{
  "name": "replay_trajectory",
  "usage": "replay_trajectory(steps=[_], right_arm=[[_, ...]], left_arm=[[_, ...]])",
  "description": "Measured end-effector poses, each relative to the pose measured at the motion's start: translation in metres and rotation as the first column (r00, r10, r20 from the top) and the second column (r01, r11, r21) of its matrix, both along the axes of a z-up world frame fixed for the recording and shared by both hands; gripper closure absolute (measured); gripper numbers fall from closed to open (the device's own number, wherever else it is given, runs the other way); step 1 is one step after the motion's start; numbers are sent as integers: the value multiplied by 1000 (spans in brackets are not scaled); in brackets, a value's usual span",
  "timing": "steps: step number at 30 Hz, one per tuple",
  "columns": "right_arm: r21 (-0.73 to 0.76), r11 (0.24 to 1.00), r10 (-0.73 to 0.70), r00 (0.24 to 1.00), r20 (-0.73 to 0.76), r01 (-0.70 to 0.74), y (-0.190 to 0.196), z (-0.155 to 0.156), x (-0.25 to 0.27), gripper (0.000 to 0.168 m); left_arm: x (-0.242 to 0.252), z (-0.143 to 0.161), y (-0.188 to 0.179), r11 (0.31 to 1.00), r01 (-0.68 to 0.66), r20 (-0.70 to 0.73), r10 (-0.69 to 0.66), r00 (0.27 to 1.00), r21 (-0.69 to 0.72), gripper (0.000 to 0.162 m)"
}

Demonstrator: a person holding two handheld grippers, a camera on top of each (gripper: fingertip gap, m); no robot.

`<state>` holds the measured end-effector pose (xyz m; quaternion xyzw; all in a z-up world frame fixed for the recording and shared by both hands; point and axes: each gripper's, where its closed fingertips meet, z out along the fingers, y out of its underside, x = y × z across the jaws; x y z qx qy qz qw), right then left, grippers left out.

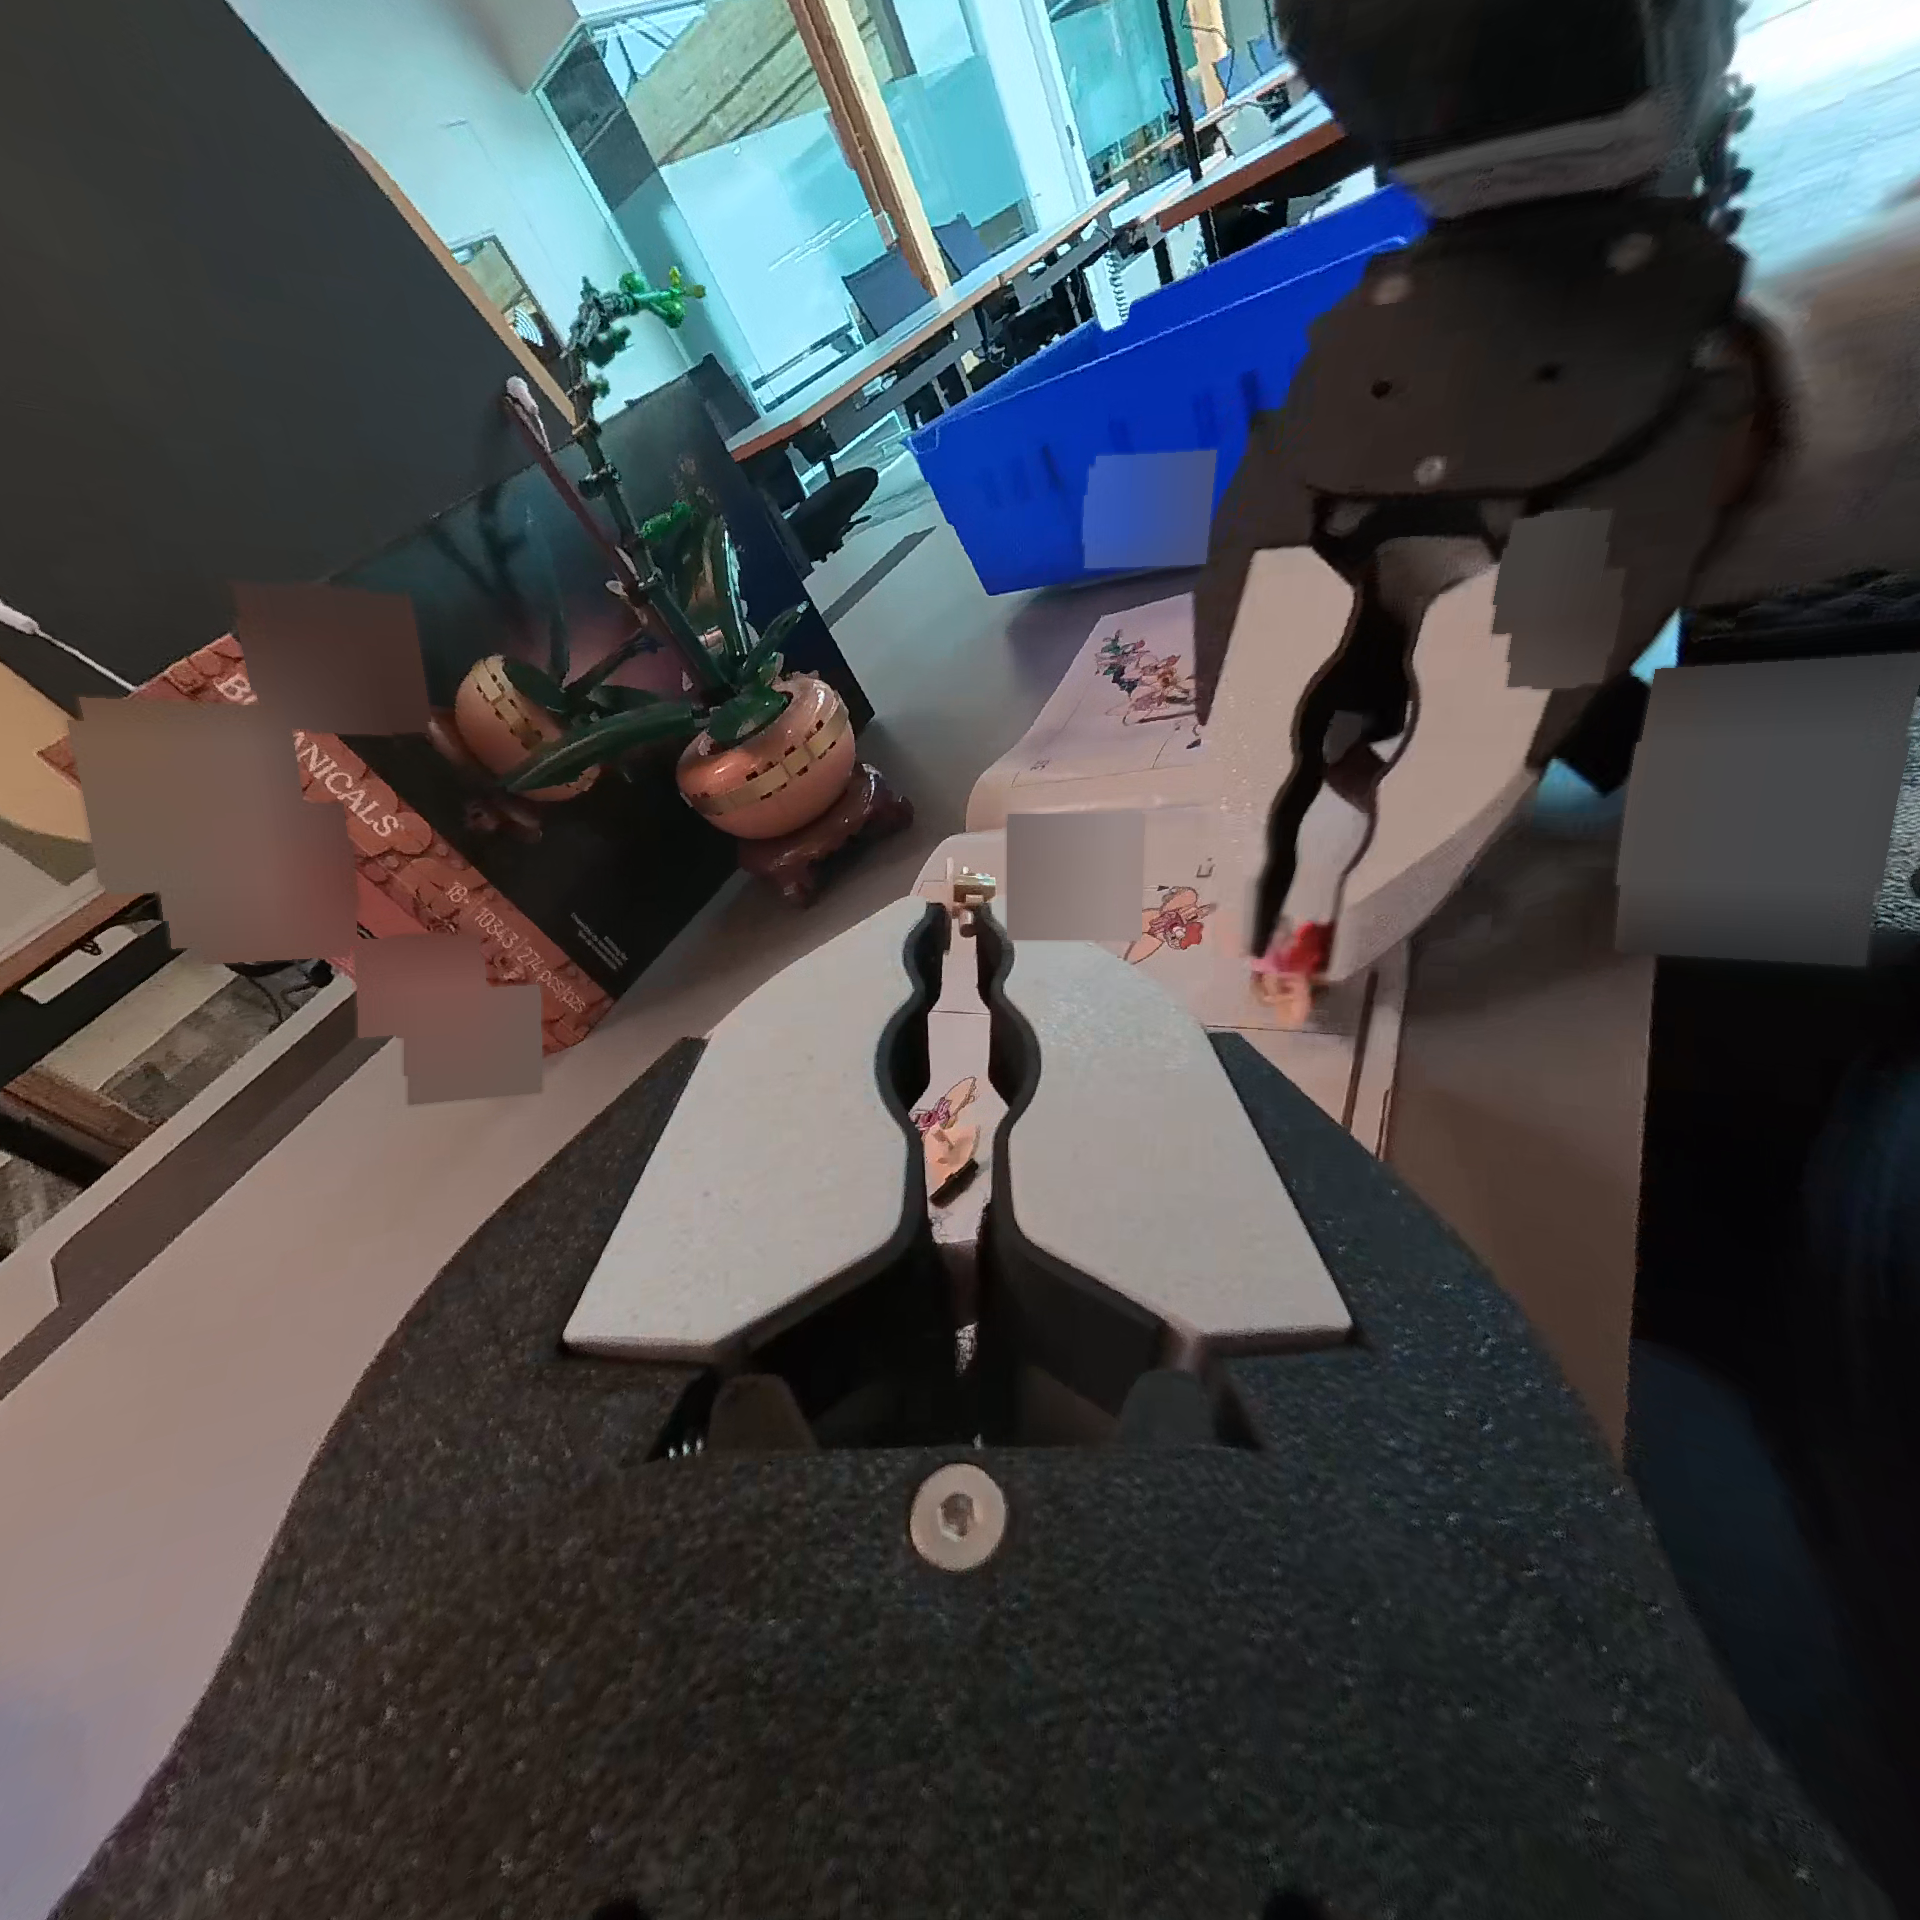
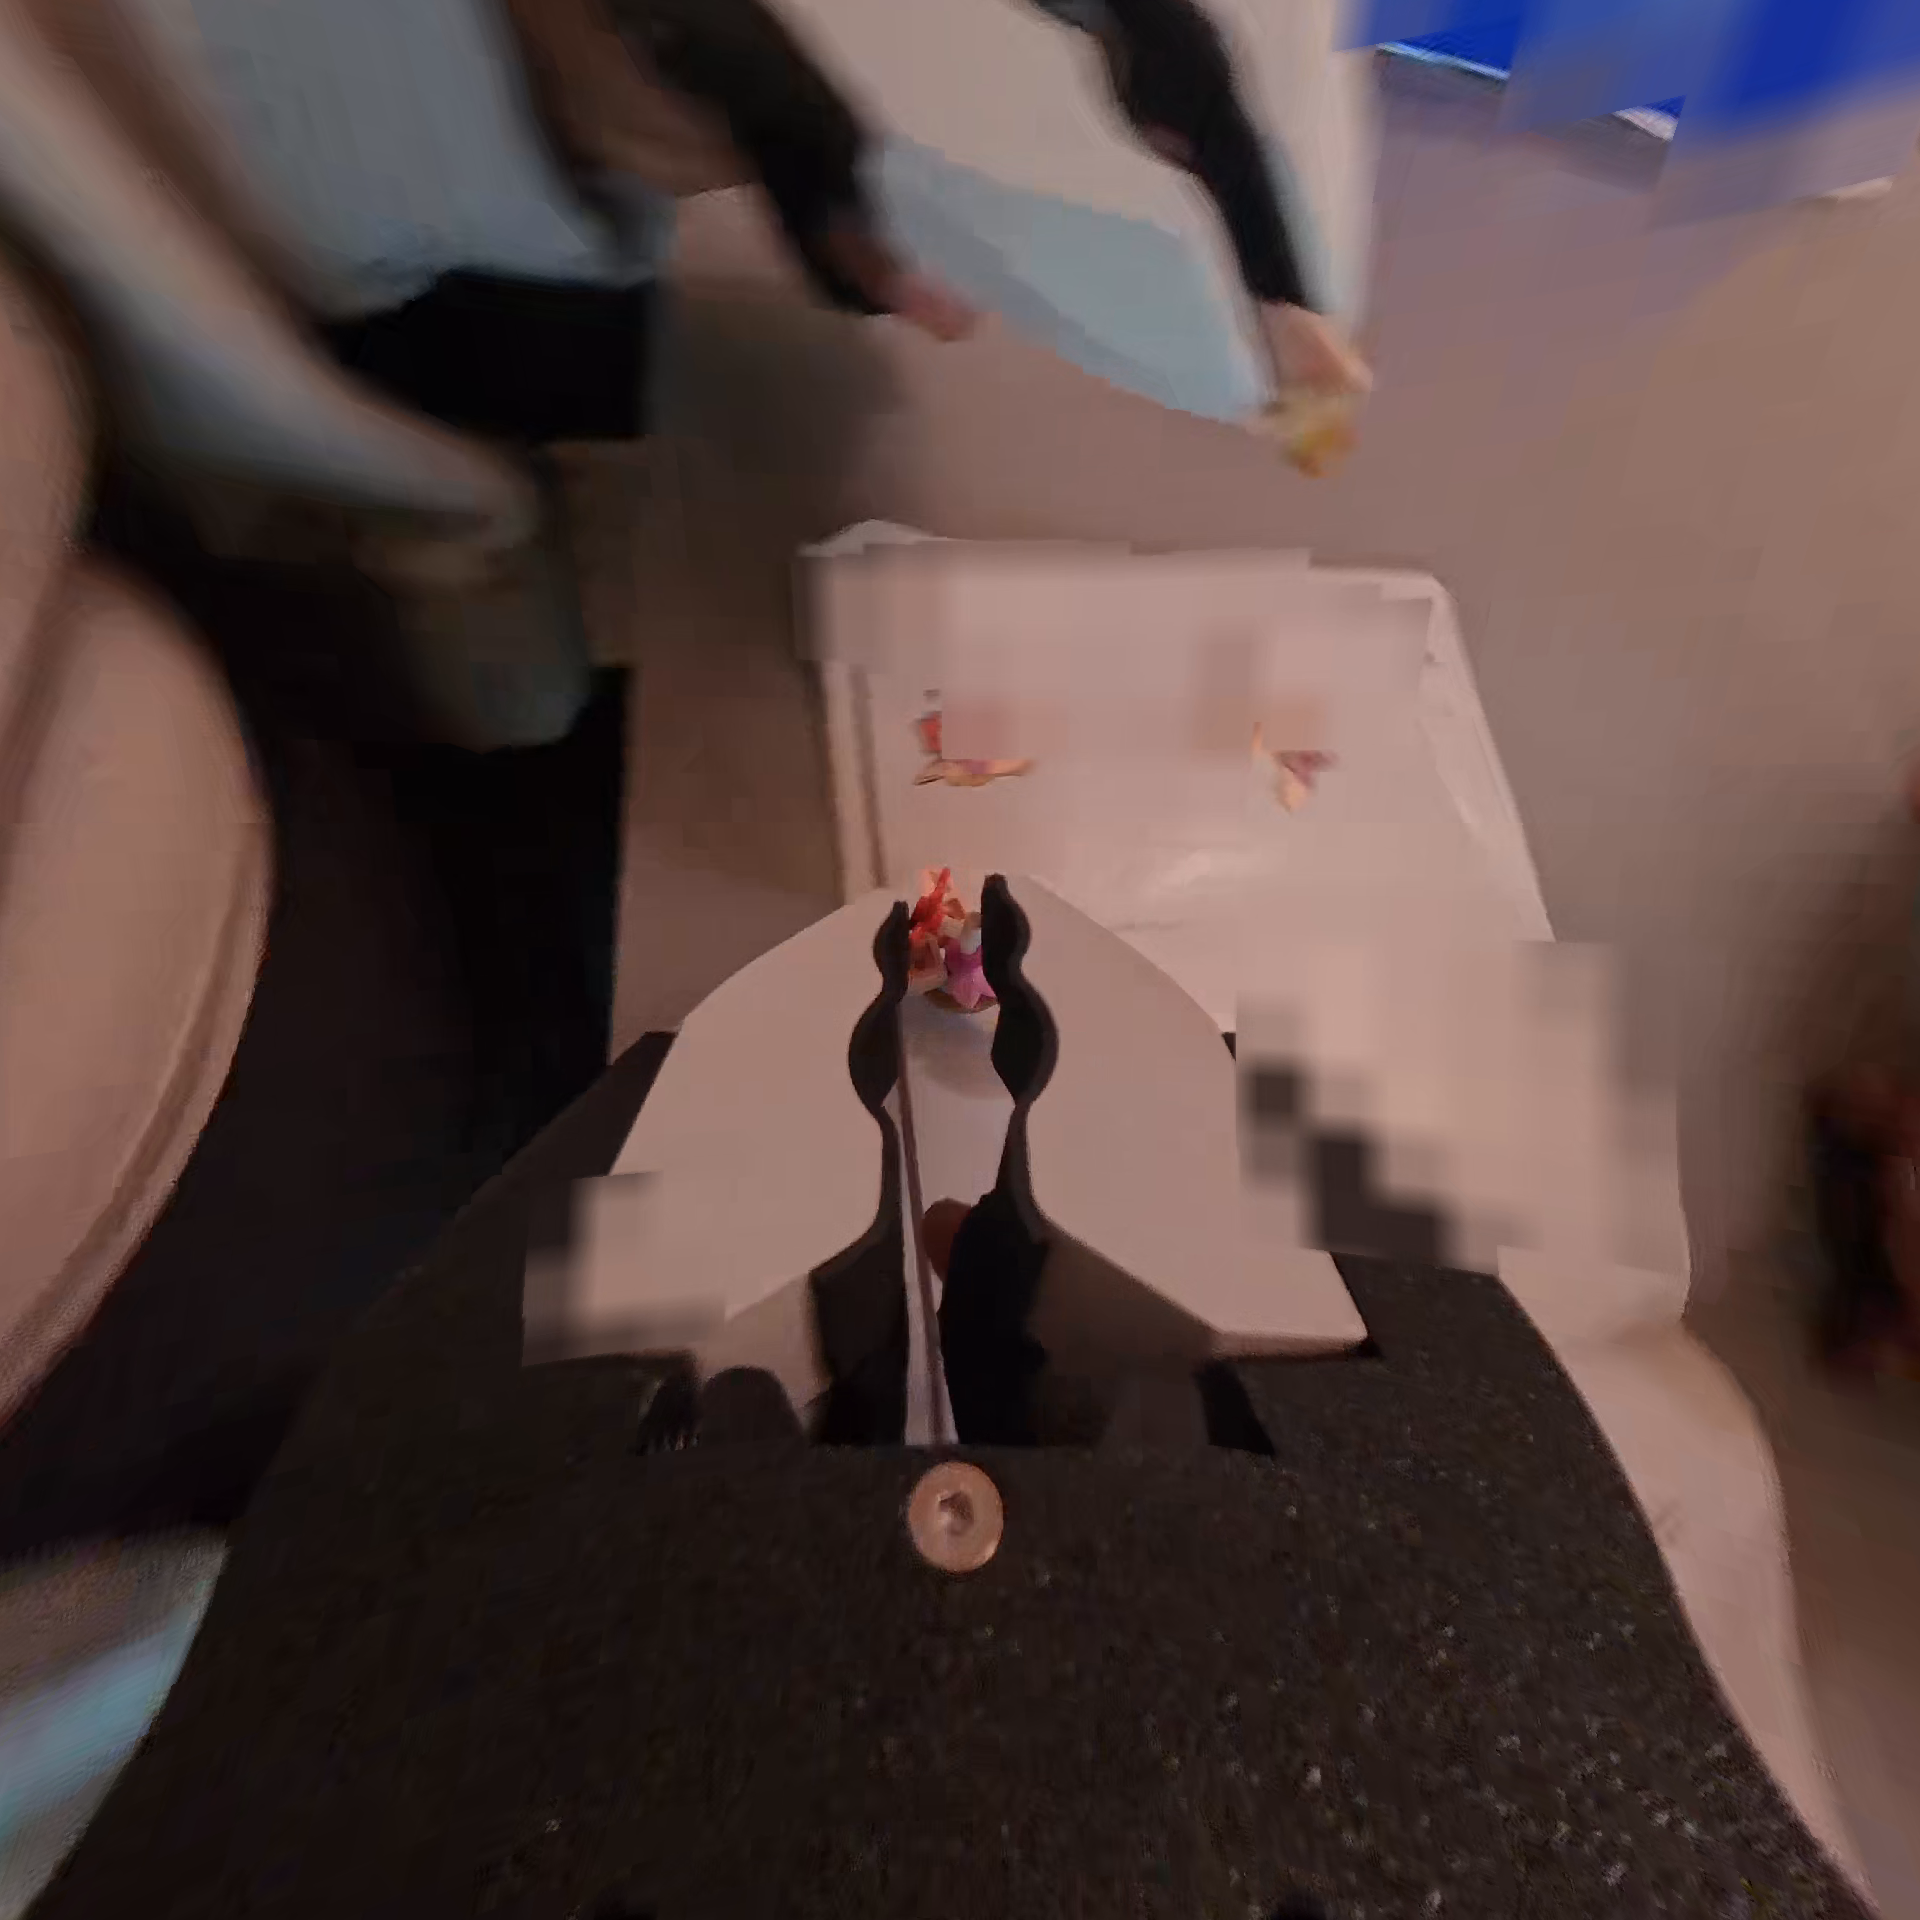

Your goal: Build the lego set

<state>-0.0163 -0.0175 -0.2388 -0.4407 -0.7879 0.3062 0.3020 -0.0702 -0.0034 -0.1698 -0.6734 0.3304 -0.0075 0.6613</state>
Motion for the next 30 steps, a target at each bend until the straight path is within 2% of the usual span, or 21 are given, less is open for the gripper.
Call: replay_trajectory(steps=[2, 5, 9, 11, 12, 14, 17, 20, 22, 24, 27, 30], right_arm=[[99, 967, 231, 971, 53, -236, 1, 0, 11, 155], [178, 864, 457, 881, 119, -472, 8, -2, 17, 155], [173, 775, 587, 794, 160, -608, 14, -5, 14, 155], [160, 762, 597, 776, 202, -628, 19, -12, 13, 154], [141, 767, 591, 775, 222, -626, 20, -15, 13, 147], [108, 798, 553, 792, 258, -593, 23, -19, 16, 138], [84, 867, 469, 862, 191, -490, 26, -8, 17, 132], [57, 968, 236, 965, 118, -244, 37, 3, 19, 136], [-16, 999, 36, 992, 125, -34, 44, 0, 22, 139], [-127, 985, -97, 980, 171, 119, 40, -8, 28, 135], [-273, 936, -188, 971, 150, 223, 29, -9, 27, 134], [-250, 930, -238, 959, 152, 271, 35, -15, 25, 129]], left_arm=[[2, 0, -1, 1000, 9, -6, -9, 1000, -4, 157], [2, -2, 0, 1000, 11, -8, -11, 1000, -6, 157], [4, -6, 0, 1000, 23, -4, -23, 1000, -20, 157], [6, -9, 1, 999, 31, -2, -31, 1000, -33, 157], [6, -11, 1, 999, 33, 0, -33, 999, -36, 157], [6, -12, 2, 998, 39, 9, -39, 999, -40, 157], [6, -14, 2, 998, 45, 24, -44, 999, -39, 156], [6, -16, 3, 998, 48, 25, -47, 999, -43, 156], [7, -17, 3, 998, 50, 13, -50, 999, -47, 156], [8, -19, 3, 998, 51, 0, -51, 999, -49, 156], [9, -21, 3, 997, 50, -16, -51, 999, -51, 156], [10, -22, 3, 997, 52, -23, -53, 998, -53, 156]])
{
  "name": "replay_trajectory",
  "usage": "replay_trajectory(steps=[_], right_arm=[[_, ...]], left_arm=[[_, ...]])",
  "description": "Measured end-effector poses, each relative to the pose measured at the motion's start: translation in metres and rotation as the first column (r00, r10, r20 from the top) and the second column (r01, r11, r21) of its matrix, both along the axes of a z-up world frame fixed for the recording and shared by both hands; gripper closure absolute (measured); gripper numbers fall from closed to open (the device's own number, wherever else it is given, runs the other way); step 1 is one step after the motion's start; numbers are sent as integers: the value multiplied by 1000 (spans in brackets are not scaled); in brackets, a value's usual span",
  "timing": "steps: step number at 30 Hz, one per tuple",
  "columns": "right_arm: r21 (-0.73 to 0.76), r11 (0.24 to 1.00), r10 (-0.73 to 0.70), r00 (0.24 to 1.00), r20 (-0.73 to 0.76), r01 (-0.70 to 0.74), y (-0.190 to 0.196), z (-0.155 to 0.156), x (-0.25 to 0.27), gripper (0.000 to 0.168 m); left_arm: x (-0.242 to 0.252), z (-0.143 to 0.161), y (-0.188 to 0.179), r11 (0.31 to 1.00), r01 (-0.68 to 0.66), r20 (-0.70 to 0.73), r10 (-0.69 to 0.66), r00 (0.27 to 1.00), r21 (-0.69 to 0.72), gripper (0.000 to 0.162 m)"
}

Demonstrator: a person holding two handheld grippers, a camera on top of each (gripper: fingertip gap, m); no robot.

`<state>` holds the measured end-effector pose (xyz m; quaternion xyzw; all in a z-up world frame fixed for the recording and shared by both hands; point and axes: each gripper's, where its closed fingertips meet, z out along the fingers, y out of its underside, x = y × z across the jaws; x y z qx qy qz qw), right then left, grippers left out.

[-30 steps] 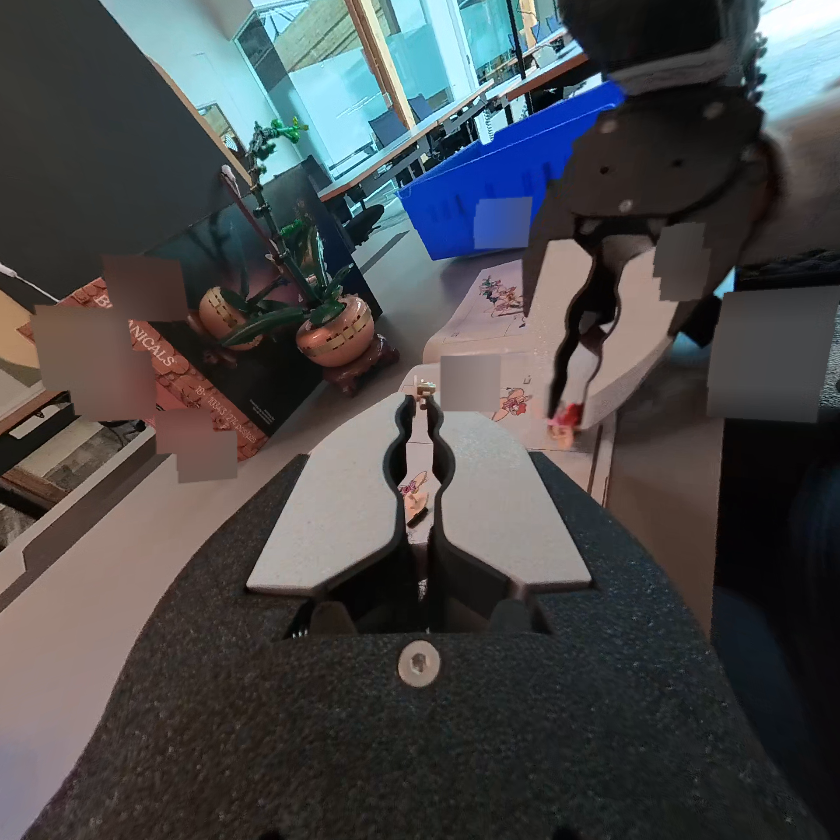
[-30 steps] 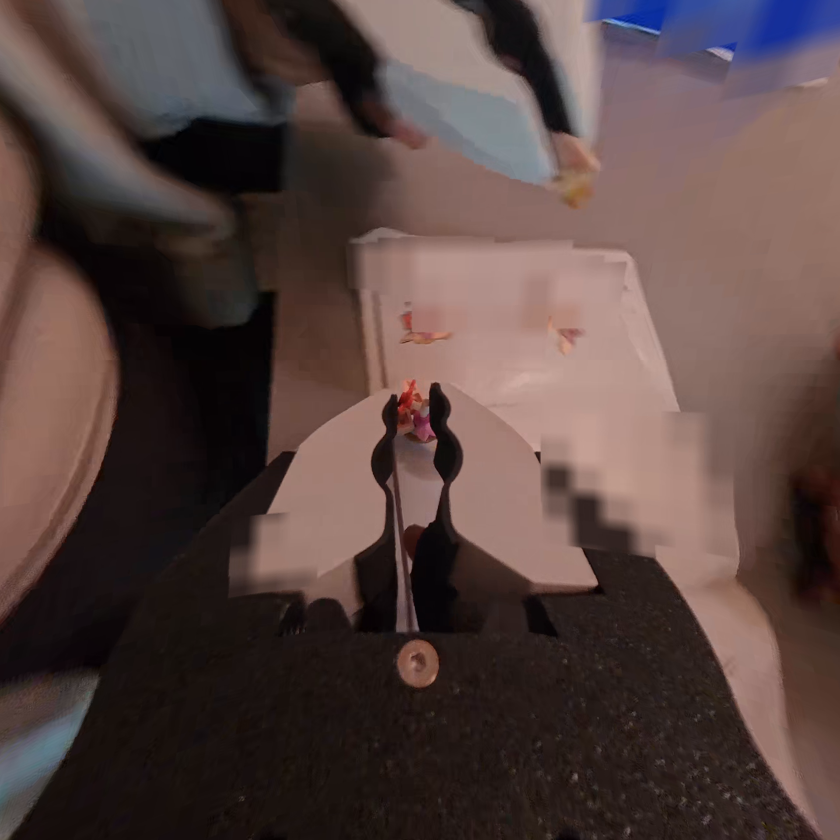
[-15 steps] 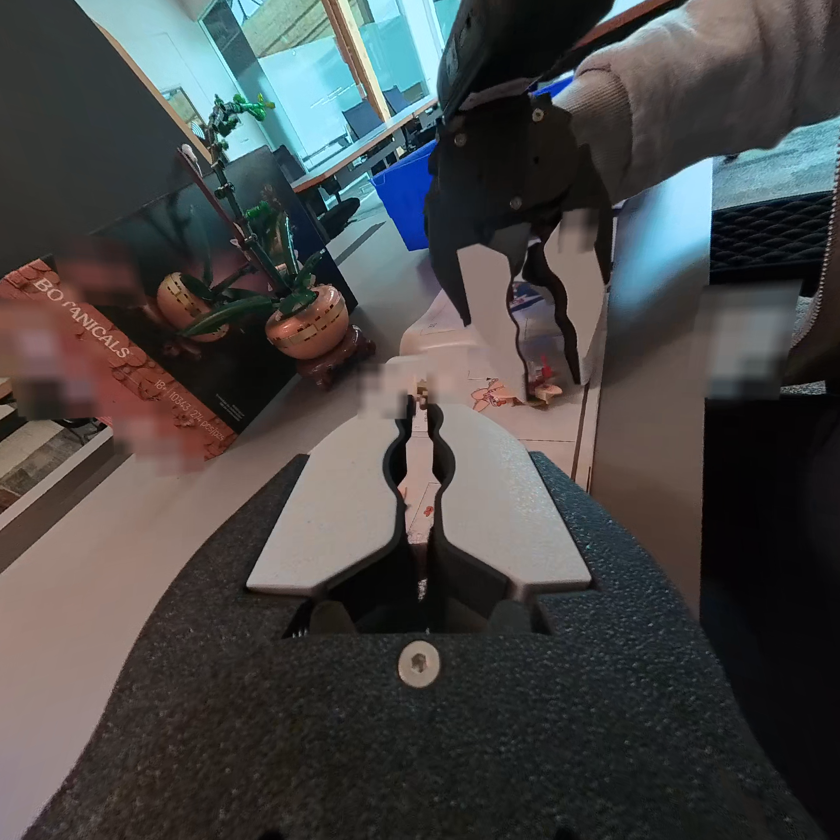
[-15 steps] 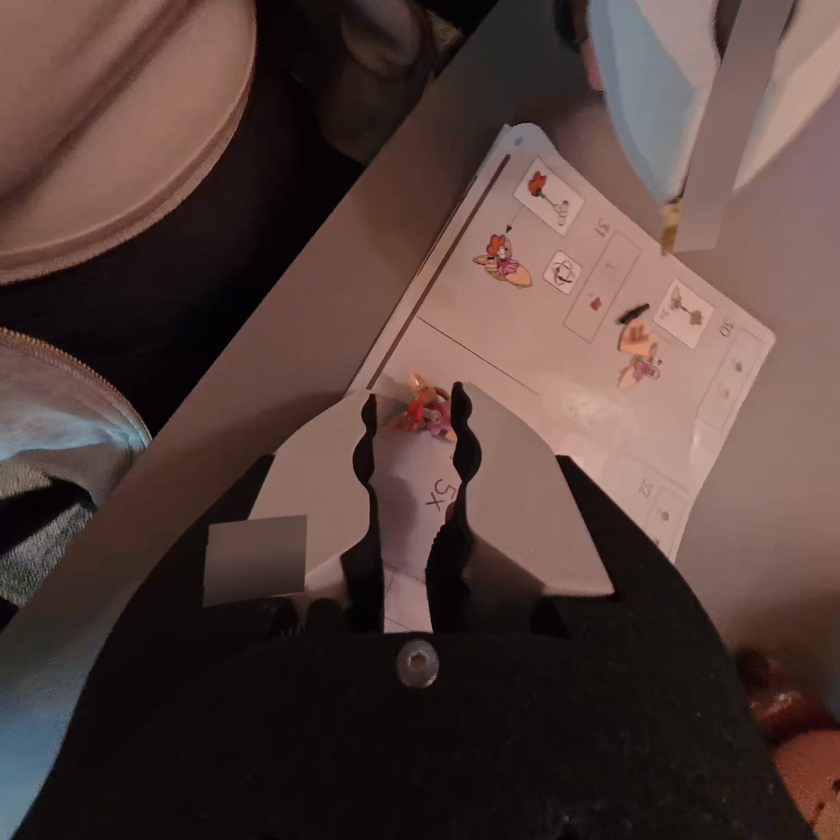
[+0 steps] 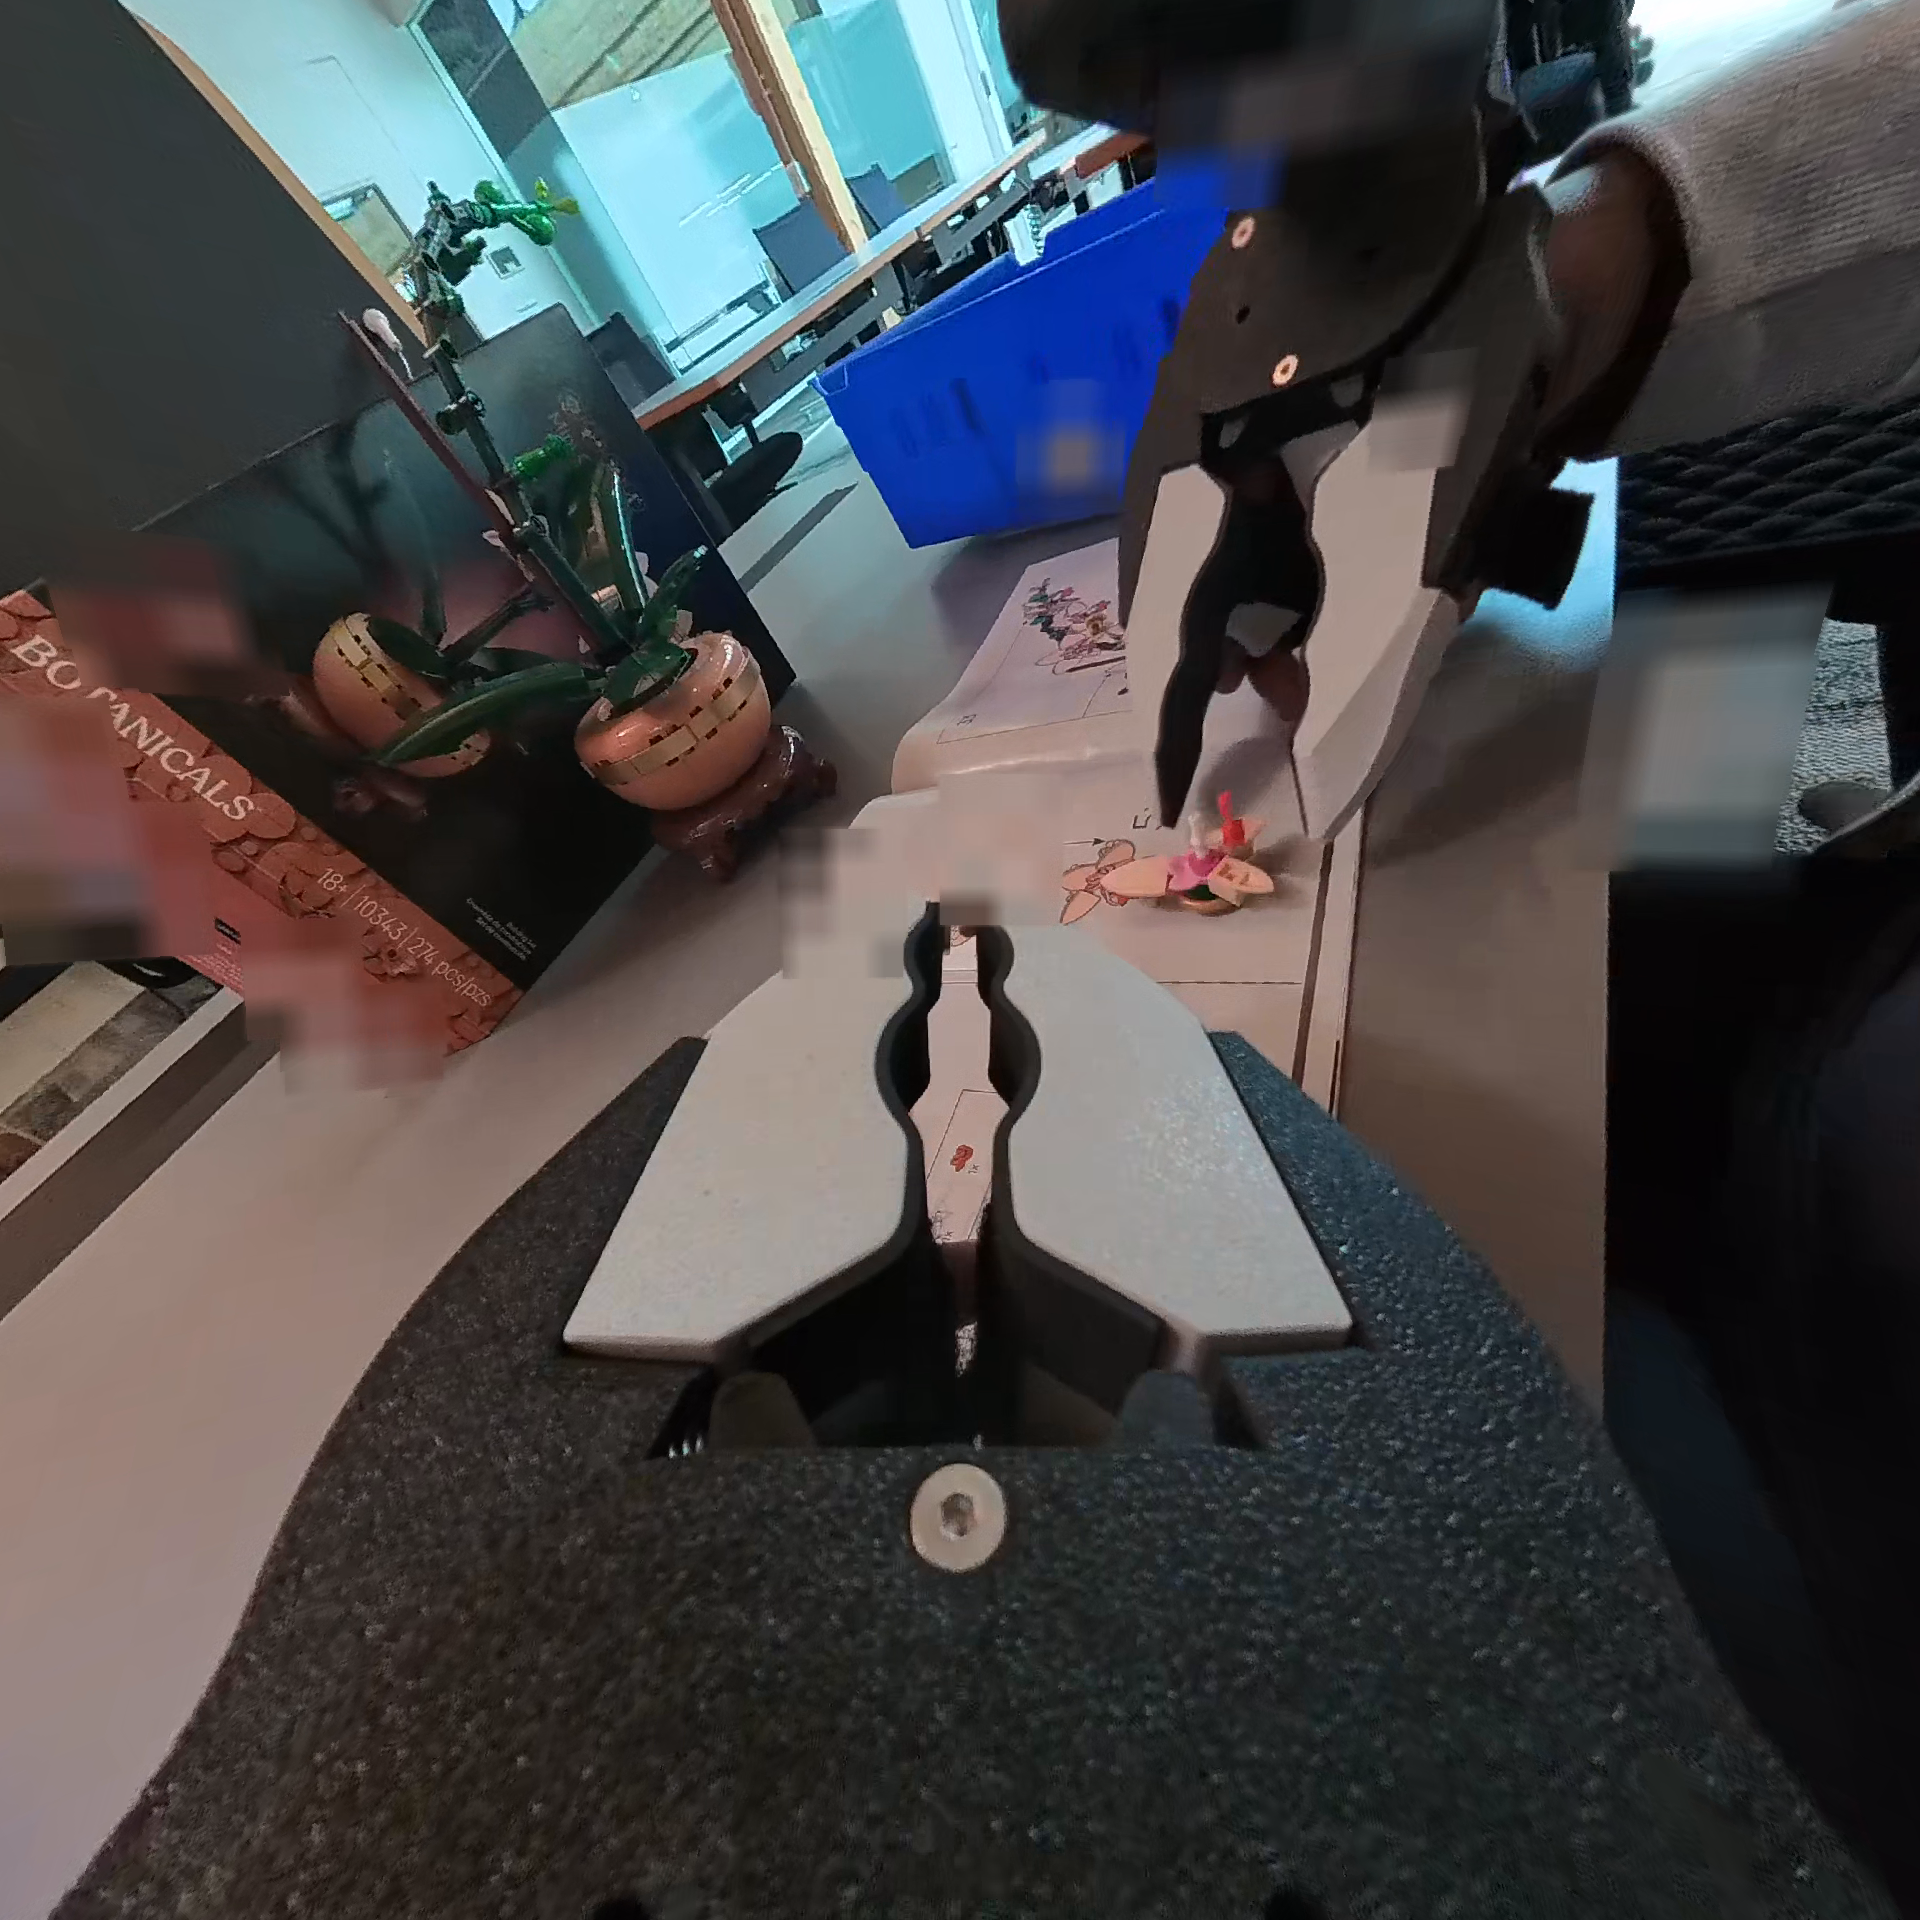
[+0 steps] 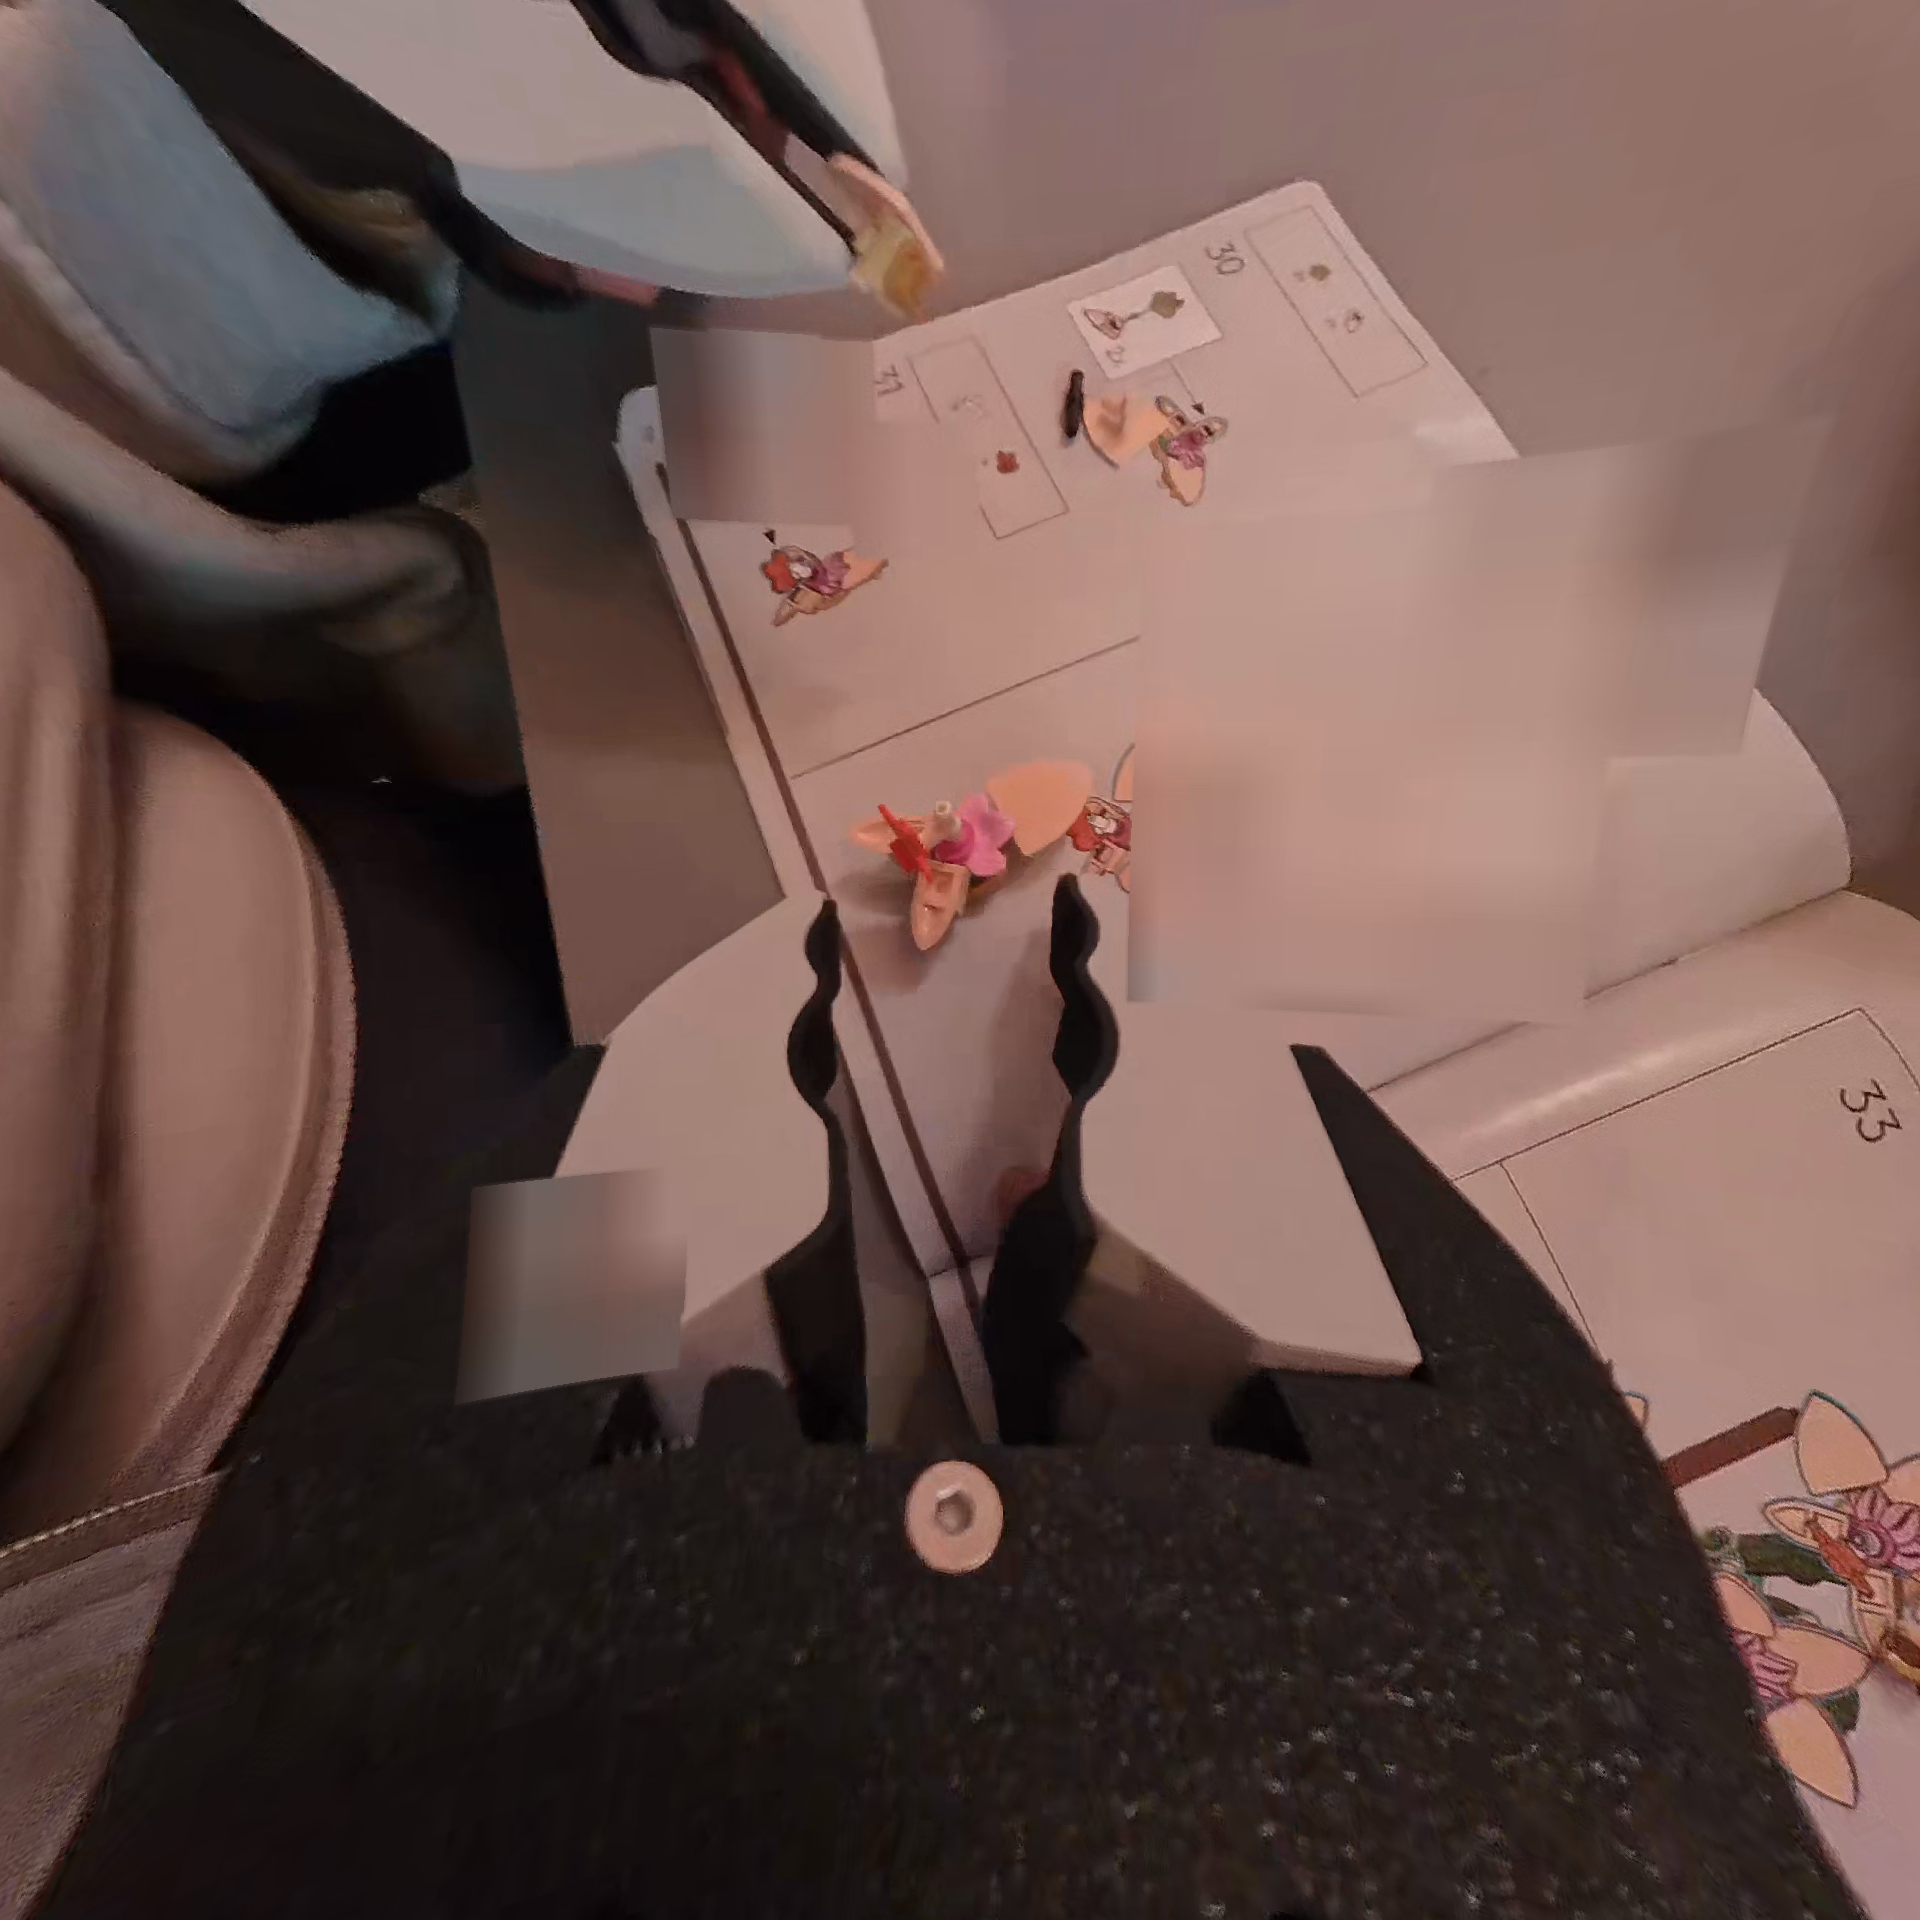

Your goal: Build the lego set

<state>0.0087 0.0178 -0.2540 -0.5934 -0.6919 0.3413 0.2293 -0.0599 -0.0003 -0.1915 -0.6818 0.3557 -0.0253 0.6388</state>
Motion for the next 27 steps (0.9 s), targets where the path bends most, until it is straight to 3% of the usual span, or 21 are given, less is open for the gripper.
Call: replay_trajectory(steps=[11, 14, 18, 23, 27], right_arm=[[32, 999, 36, 998, 56, -38, 3, -8, -10, 139], [17, 999, 48, 998, 39, -49, 0, -8, -15, 152], [7, 997, 75, 997, 6, -75, -2, -8, -19, 153], [-22, 996, 79, 978, -191, -85, 0, 29, -28, 154], [66, 995, 100, 929, -357, -82, -2, 64, -35, 160]], left_arm=[[2, -2, 0, 1000, 2, -5, -2, 1000, -17, 157], [2, -4, 0, 1000, 9, -17, -10, 1000, -29, 157], [3, -9, 0, 999, 15, -60, -18, 998, -49, 157], [4, -7, 0, 1000, 23, -131, -23, 991, -2, 157], [13, 5, -3, 997, 76, 36, -76, 996, -13, 157]])
